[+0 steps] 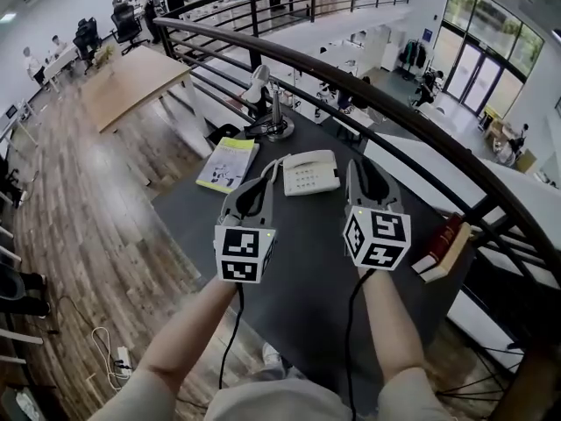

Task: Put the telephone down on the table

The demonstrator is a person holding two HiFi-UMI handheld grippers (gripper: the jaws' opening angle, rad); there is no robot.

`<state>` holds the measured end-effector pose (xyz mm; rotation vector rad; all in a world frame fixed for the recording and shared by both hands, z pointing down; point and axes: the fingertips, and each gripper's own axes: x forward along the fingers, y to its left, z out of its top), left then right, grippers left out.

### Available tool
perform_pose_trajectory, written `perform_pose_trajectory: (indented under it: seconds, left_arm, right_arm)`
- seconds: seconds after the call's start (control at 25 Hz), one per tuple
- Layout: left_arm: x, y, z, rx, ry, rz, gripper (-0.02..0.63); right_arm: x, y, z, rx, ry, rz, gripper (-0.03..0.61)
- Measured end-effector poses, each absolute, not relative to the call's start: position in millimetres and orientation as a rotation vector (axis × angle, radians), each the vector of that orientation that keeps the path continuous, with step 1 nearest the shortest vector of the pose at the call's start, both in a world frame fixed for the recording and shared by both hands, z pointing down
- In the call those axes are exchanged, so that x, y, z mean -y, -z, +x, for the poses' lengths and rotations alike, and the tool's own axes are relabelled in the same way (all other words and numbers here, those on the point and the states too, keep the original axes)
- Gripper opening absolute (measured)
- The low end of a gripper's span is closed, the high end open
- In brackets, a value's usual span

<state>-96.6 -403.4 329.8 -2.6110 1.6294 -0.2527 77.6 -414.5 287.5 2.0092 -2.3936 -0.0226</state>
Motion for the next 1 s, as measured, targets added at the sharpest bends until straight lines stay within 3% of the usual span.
perform_pose_trajectory:
  seconds: [0.4, 1.0]
  left_arm:
    - [302, -262, -113, -1.495, 0.099, -2.529, 0.005]
    - [215, -281, -107, -1.487, 0.081, -2.475, 0.003]
  right_arm:
    - [281, -235, 42, 2.506, 0.299, 1.891, 0.08]
    - [191, -253, 35, 2.54, 0.432, 1.823, 0.078]
